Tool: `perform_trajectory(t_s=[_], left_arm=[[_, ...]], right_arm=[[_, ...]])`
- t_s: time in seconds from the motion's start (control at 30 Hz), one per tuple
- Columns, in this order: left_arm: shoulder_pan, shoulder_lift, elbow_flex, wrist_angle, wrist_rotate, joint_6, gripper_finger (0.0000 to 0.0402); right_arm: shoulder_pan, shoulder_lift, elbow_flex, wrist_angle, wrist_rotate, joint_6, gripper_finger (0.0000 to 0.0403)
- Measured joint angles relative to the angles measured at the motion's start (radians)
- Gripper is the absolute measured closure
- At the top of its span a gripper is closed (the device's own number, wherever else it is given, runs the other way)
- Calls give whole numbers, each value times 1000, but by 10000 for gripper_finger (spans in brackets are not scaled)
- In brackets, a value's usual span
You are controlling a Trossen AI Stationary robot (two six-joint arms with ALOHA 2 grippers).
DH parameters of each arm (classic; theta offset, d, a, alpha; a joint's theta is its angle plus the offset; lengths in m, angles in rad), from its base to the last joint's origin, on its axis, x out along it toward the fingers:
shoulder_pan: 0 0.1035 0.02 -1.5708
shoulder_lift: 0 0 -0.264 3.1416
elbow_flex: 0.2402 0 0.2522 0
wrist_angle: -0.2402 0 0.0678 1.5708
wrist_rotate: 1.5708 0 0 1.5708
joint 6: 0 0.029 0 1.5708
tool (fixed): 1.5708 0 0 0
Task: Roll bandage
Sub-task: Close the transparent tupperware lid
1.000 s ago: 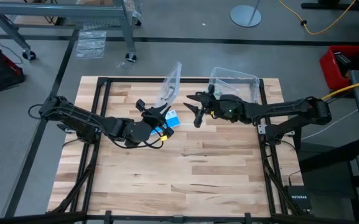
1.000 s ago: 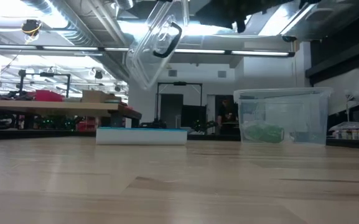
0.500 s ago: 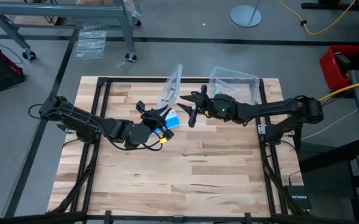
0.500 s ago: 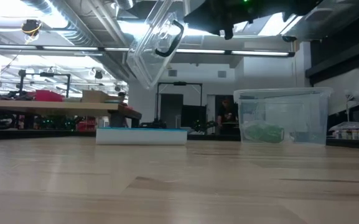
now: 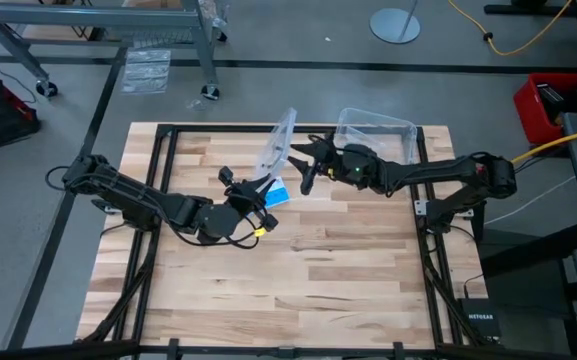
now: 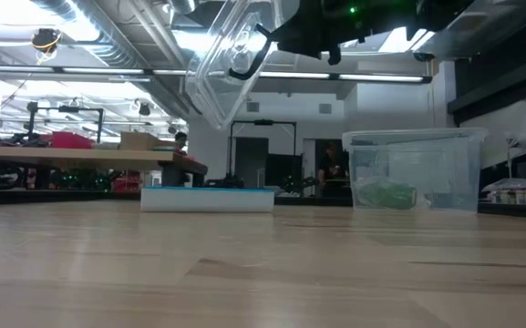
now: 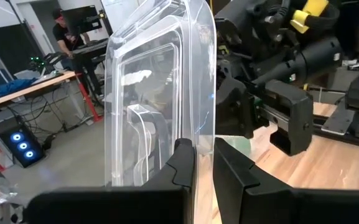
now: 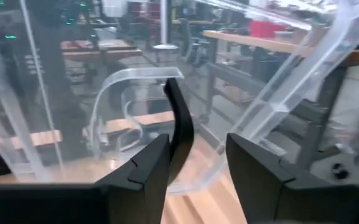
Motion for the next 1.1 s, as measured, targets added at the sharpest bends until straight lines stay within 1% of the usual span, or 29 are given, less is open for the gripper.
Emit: perform_trajectory(t_s=[0.1,0.17,0.4,0.5,0.57,0.63,0.8,0.83,0.97,1.1], left_arm=[[0,0,0,8,0,0,381],[0,0,0,24,14,0,381],[2,0,-1,51,57,0,381],[2,0,-1,50,60,0,381],[2,0,-1,51,61,0,381],[3,0,-1,51,60,0,381],[3,0,-1,46,58,1,381],[3,0,-1,46,59,2,381],[3,0,-1,46,58,7,378],[3,0,-1,48,59,29,335]], right_arm=[[-15,0,0,-1,-75,28,240],[-15,0,0,1,-97,41,240],[-13,0,0,0,-98,50,240],[-13,0,0,-3,-98,50,242],[-13,0,0,-3,-98,51,254],[-13,0,0,-5,-98,51,276],[-12,-1,0,1,-106,54,362],[-12,-2,0,1,-105,55,372],[-13,-3,0,4,-124,56,372],[-13,-3,0,1,-108,78,369]])
